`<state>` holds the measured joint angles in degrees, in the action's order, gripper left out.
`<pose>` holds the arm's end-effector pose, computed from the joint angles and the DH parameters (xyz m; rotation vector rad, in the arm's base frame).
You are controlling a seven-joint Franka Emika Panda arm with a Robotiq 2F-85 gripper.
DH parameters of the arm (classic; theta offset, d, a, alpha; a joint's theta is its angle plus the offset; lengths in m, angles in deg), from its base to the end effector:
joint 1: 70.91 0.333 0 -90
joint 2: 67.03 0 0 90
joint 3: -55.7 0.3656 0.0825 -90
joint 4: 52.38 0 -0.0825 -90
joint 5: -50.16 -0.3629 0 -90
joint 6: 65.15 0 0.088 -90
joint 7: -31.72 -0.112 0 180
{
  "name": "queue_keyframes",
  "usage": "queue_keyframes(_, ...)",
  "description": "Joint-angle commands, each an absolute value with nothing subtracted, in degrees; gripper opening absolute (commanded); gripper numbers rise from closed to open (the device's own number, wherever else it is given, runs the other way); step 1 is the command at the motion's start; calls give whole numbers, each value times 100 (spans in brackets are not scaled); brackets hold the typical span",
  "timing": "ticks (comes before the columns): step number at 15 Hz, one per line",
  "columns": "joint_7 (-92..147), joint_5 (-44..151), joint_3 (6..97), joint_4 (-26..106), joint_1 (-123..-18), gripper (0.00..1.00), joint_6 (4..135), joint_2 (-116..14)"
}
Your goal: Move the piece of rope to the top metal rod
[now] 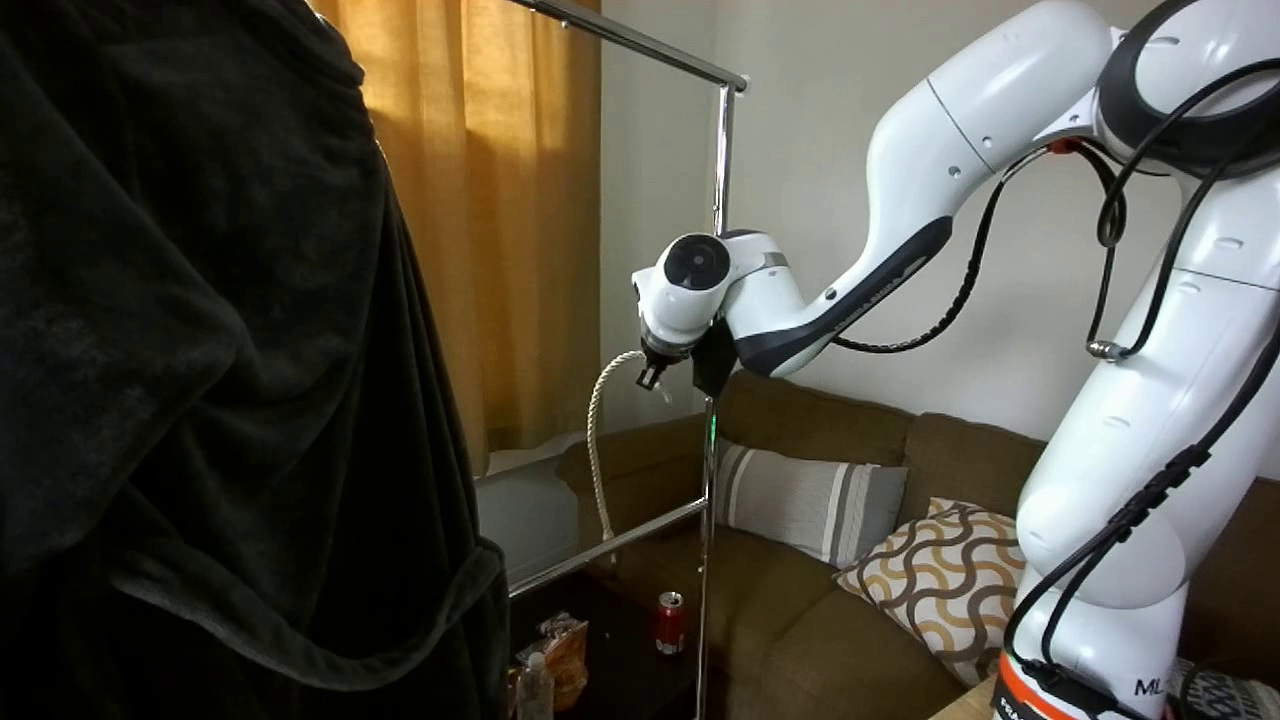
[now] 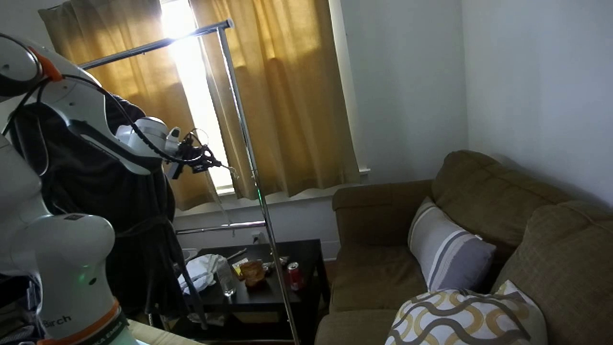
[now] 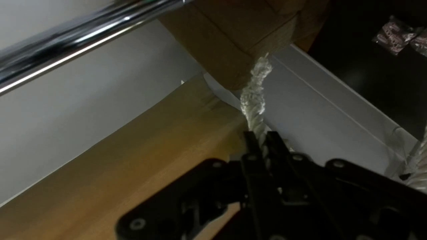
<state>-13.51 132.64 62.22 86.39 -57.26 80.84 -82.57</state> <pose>0.4180 0.1678 0.4996 2.1311 0.7704 0.9868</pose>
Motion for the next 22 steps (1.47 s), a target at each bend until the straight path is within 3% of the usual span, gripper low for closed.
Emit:
queue_keyframes(1, -1859, 13701, 6389, 8566, -5832, 3, 8344, -8628)
queue_keyframes(17, -2972, 15244, 5791, 7752, -5735, 3, 9895, -9774)
queue_keyframes(18, -2852, 14975, 5860, 7847, -5737, 12, 9731, -9685)
queue_keyframes(22, -2852, 15049, 5833, 7716, -5737, 12, 9766, -9721)
